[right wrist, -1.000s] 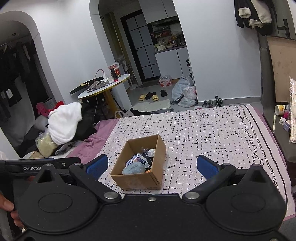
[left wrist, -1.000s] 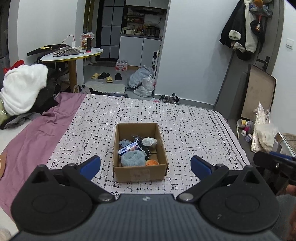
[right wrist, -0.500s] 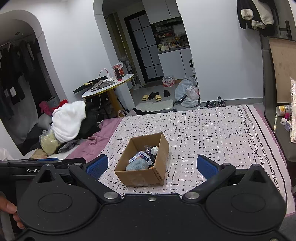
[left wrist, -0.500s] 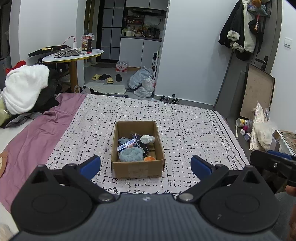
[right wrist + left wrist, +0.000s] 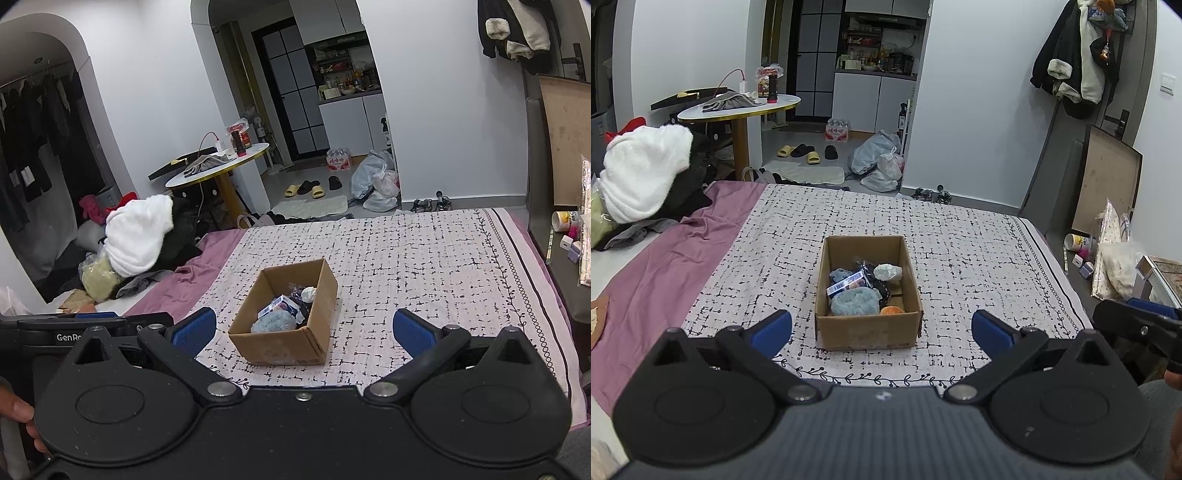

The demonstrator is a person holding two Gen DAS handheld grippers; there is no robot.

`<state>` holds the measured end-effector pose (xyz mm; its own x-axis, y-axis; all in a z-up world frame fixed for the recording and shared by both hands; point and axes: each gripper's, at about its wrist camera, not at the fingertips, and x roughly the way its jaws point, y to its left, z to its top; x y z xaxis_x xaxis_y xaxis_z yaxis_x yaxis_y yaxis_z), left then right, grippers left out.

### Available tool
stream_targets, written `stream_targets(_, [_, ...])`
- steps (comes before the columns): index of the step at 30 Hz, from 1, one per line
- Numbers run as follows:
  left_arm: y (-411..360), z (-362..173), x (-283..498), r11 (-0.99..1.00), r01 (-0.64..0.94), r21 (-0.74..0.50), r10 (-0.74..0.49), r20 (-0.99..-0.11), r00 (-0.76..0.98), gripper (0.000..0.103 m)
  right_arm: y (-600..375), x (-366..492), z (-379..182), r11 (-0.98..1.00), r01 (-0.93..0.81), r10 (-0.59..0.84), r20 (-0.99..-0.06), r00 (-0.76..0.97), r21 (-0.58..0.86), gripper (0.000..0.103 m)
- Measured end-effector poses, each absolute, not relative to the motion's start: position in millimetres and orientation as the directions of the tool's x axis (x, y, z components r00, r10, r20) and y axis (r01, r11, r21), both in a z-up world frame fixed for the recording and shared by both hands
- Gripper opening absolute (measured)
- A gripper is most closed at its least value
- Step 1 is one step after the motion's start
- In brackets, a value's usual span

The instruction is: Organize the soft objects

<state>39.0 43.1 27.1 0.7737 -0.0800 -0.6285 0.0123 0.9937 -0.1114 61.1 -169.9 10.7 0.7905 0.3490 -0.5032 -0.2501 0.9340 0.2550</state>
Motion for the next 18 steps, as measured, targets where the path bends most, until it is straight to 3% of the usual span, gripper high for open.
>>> stream_targets(18, [46.5, 21.3, 42.4, 0.994, 0.013, -0.113, -0.083, -0.639, 0.765, 0.103, -168.5, 60.9, 7.0, 0.935, -0.248, 0.347, -0.520, 0.781, 0.253, 0.103])
